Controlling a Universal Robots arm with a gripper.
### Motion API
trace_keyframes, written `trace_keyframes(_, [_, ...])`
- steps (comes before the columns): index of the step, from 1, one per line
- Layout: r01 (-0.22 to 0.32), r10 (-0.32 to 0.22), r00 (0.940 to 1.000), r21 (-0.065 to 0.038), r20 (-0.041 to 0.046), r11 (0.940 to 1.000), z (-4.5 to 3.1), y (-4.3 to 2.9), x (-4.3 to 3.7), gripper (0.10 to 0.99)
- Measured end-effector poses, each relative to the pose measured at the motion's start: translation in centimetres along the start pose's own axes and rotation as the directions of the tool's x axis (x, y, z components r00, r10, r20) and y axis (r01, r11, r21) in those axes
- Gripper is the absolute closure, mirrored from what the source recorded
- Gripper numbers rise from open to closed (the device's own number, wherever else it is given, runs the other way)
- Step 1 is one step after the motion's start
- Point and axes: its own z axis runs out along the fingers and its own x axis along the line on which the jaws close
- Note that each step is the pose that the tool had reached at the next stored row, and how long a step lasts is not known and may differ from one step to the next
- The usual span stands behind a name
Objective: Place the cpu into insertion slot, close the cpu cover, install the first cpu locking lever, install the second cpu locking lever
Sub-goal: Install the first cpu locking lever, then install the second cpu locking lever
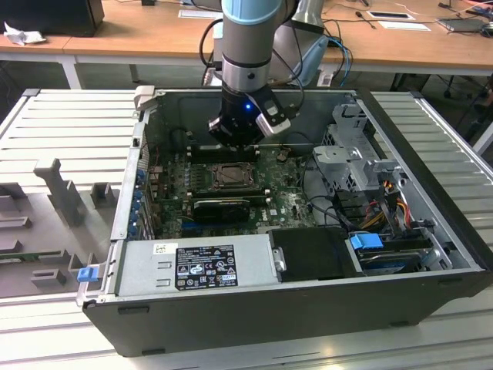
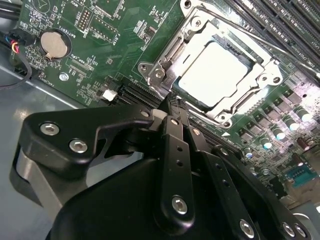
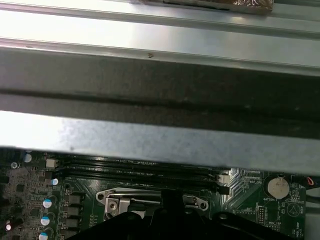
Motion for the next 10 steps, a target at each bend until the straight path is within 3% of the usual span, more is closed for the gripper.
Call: trace_keyframes(10, [0.0, 0.0, 1.0, 0.0, 0.0, 1.0, -0.05, -0.6, 0.05, 0.98])
